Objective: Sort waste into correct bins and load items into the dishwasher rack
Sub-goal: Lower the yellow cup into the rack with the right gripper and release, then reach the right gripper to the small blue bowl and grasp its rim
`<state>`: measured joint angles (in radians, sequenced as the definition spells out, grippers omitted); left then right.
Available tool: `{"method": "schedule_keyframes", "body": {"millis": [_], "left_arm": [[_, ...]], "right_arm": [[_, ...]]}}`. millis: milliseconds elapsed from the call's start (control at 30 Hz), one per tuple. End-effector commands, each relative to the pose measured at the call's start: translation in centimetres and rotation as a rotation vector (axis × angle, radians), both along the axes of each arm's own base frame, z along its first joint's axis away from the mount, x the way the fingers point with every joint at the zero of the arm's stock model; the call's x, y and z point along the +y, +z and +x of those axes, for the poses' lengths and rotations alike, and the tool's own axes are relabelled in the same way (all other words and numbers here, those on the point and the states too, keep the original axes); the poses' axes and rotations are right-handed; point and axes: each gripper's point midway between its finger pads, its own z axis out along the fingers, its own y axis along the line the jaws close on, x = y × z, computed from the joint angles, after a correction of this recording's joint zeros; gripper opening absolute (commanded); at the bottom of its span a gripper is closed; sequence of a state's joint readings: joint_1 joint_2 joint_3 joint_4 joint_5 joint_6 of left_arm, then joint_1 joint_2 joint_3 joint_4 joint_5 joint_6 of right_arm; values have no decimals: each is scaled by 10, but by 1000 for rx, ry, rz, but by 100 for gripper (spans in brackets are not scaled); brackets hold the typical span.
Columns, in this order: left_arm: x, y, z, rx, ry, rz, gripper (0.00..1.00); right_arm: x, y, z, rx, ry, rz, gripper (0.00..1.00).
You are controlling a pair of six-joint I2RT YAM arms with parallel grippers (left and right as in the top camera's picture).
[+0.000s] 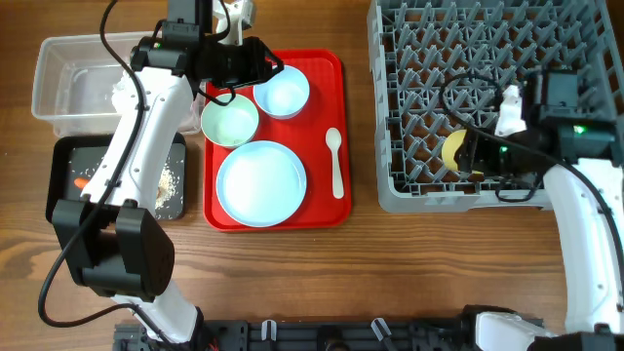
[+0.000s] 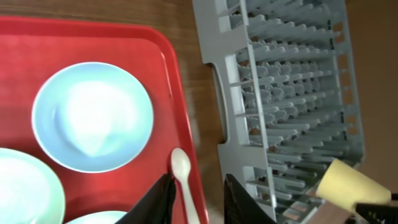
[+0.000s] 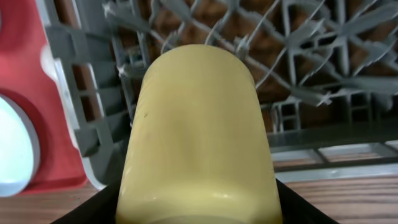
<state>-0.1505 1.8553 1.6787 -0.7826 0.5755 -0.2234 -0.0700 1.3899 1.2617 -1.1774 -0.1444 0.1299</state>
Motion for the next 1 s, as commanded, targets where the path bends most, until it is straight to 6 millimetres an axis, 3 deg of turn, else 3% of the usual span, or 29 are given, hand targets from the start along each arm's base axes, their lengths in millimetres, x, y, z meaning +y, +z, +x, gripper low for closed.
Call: {"method": "schedule_keyframes", "body": {"millis": [0,133,233,367,467,667,767,867,967], "left_arm": [[6,-7,6,-2,22,38,31],[7,-9,6,4,24,42,34],[7,-14,4,25,24,46,36],[8,-23,2,55,26,54,38],[9,-24,2,56,27,57,40],[9,-23,3,53,27,57,45],[11,-24,4,47,35,66,45],[26,-26,7,44,82,120,43],[49,-10,5,29,135,130,43]], "right_arm": [[3,-10,0,62,0,-44,64],[3,-32,2,140,1,-87,68],[5,-49,6,193,5,-86,76],[7,-52,18,165,-18,-71,99],[11,-38,29,120,-15,-47,100],[26,24,59,-53,27,7,100],[57,58,72,-158,119,34,100],[106,77,86,-262,204,140,100],[157,93,98,-356,254,228,100]]}}
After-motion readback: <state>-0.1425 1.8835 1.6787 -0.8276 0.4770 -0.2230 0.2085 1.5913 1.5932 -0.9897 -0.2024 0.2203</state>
